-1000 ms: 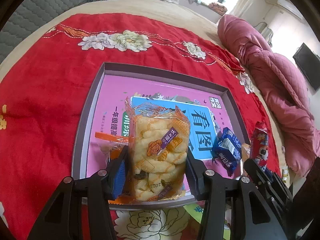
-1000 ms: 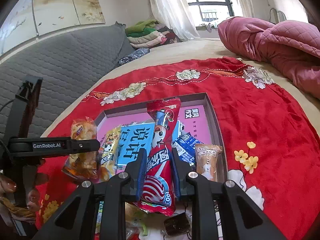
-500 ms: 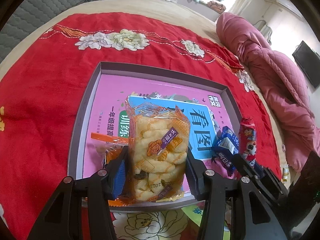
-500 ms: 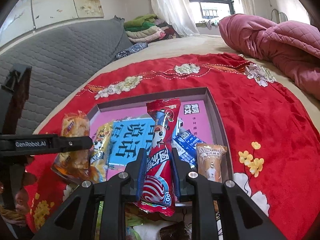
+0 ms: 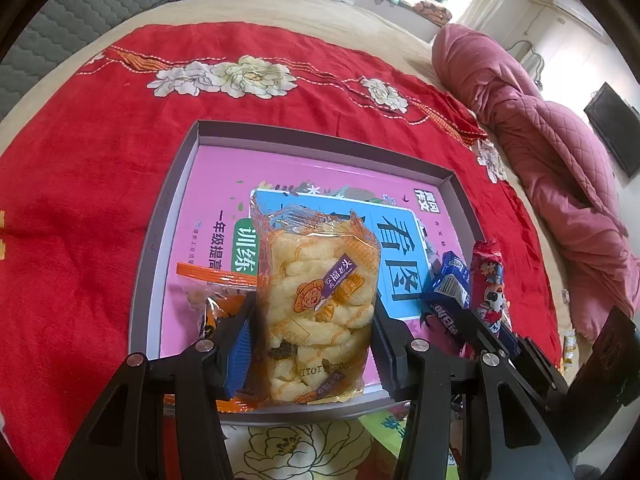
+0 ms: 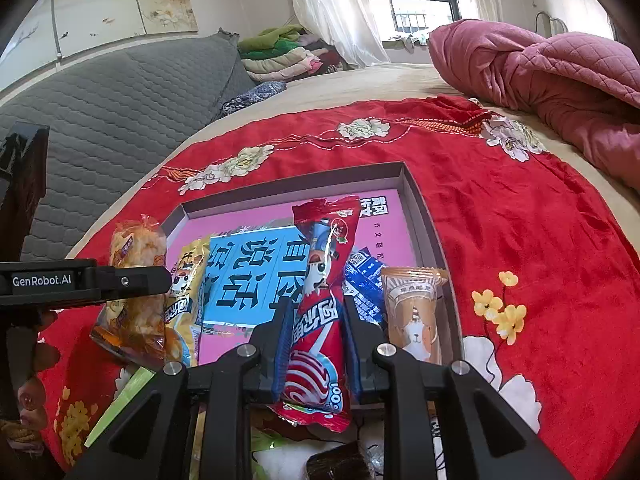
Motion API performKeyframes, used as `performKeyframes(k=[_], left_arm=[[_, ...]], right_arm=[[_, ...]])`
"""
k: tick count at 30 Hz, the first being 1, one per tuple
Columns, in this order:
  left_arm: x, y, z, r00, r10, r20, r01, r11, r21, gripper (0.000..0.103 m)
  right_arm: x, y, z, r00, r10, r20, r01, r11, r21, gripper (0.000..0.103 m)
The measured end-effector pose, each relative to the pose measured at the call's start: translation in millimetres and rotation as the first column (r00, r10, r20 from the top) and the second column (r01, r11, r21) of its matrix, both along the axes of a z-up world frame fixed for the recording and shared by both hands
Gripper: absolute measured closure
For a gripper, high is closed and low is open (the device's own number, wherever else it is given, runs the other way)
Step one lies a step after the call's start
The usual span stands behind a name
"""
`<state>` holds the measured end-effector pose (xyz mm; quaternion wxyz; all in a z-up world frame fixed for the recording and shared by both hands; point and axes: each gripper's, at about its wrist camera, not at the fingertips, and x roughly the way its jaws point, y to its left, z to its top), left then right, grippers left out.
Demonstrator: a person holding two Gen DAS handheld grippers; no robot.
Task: Organize snacks
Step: 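Lower and release red wafer stick with right tool while left tool releases puff bag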
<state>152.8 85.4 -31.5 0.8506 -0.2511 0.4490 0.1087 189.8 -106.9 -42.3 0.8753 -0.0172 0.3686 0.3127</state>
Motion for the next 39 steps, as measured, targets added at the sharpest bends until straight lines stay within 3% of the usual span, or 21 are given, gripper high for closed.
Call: performKeyframes(k=[26,36,39], left_arm=[[-0.3,-2.9,-0.7,1.0,-0.014,-0.008,0.014,1.0,0.001,0.05],[-0.1,-6.4,0.8,0.999,-0.026,-0.019,0.027,0.999,0.036,0.05],[-0.3,-6.5,2.1,0.999,-0.03,-0.015,0.031,0.999,0.035,0.045]], right_arm=[[-1.4,-1.9,0.8,1.0,0.011,-0.017,-0.011,1.0,0.022,0.078],[-1.4,-3.1,2.5,1.0,0.009,-0.013,-0.008,1.0,0.029,0.077],[-1.6,-3.0,3.0,1.0,0.008,-0.013,-0.008,0.999,0.032,0.076]])
